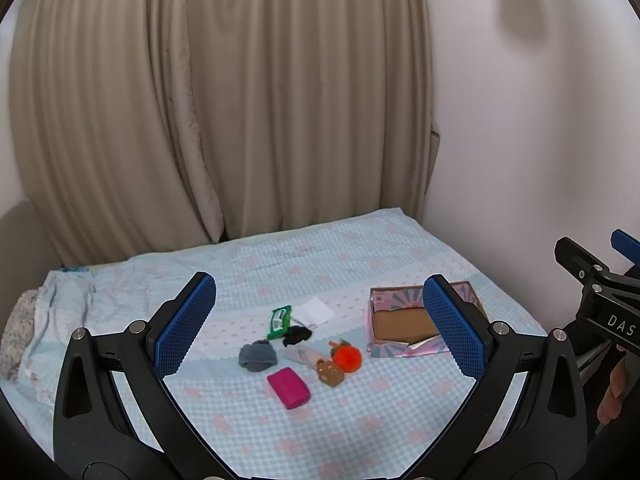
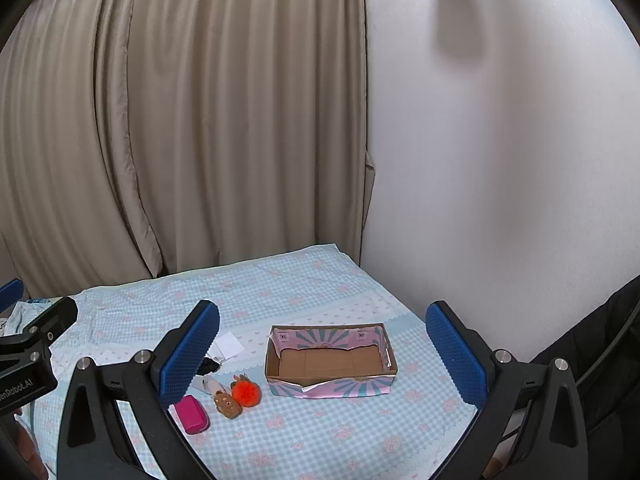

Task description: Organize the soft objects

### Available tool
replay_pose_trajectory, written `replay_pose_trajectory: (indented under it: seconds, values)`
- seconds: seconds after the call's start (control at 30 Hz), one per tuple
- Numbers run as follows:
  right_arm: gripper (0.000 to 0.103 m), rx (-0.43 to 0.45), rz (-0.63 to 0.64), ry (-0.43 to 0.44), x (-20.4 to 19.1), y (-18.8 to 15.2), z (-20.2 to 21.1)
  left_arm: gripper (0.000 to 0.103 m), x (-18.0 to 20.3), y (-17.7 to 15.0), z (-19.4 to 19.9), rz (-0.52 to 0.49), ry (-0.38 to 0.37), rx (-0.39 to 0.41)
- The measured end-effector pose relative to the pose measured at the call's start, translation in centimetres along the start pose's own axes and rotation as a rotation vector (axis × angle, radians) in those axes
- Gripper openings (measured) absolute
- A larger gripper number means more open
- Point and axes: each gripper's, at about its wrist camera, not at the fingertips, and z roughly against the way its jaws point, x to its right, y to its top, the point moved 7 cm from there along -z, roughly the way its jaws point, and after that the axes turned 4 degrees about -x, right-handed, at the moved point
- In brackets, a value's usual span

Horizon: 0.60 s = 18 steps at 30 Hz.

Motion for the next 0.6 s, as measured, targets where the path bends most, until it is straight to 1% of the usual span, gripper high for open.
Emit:
replay_pose_trajectory:
  seconds: [0.2, 0.6]
  values:
    - [0.103, 0.003, 0.001, -0.011, -0.19, -0.11, 0.57, 0.103, 0.36, -0.09, -0.07, -0.004, -0.004, -0.004]
    - [0.103, 0.0, -0.01, -0.006, -0.13, -0.21, 0.79, 0.103, 0.52, -0.05, -0.01, -0.003, -0.002, 0.002]
